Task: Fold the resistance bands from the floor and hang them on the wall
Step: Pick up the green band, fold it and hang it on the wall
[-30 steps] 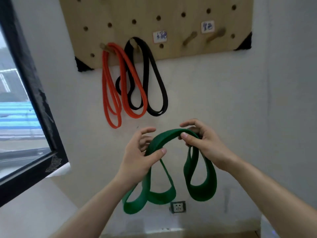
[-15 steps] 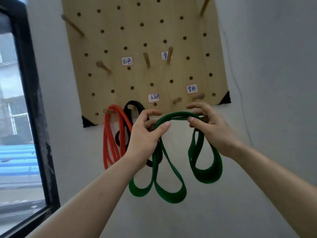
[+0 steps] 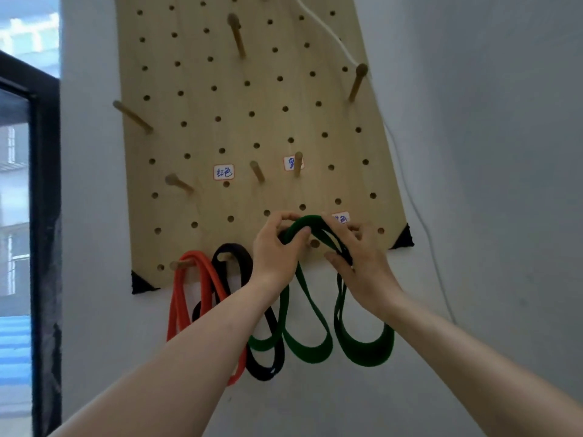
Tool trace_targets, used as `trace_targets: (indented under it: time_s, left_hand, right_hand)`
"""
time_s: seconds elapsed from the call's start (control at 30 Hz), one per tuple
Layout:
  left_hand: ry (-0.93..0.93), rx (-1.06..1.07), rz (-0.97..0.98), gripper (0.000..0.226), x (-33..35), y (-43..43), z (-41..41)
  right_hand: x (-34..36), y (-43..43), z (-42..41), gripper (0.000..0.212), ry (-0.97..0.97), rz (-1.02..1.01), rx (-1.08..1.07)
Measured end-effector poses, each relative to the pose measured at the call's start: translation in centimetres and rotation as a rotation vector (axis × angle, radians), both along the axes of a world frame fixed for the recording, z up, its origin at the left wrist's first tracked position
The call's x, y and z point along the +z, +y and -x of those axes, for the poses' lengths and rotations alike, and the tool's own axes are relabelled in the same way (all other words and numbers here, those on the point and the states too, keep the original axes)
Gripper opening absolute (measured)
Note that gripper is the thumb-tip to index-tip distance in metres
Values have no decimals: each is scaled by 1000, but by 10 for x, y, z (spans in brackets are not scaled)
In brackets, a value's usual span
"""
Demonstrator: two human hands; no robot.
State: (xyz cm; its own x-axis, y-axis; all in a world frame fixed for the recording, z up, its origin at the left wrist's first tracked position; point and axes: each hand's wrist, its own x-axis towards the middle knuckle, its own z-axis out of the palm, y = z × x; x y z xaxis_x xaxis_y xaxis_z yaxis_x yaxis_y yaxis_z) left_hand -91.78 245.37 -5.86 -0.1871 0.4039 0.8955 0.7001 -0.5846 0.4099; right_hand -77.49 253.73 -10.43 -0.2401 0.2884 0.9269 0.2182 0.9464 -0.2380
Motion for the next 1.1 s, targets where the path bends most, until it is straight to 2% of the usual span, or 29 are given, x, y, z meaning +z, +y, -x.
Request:
trace_targets:
  time_s: [0.13, 0.43, 0.5, 0.57, 0.67, 0.8, 0.97, 1.1]
  left_hand:
    - [78, 84, -17, 15, -6, 26, 20]
    - [149, 140, -46, 16, -20, 42, 33]
    - [272, 177, -93, 23, -27, 40, 38]
    - [433, 238, -126, 41, -34, 36, 45]
    - [537, 272, -128, 61, -43, 32, 49]
    - [543, 284, -121, 72, -48, 34, 48]
    - [538, 351, -82, 71, -41, 40, 54]
    - [463, 368, -9, 68, -34, 49, 62]
  right_hand:
    - [-10, 17, 16, 78, 3, -23, -20]
    - [-23, 34, 52, 73, 118, -64, -42]
    - [-28, 37, 52, 74, 132, -92, -60]
    - [-35, 39, 49, 73, 137, -132, -104]
    - [-45, 41, 44, 71, 140, -148, -124]
    - [-47, 42, 44, 77, 115, -131, -102]
    - [-38, 52, 46, 81, 84, -102, -68]
    - [-32, 59, 53, 81, 66, -3, -14]
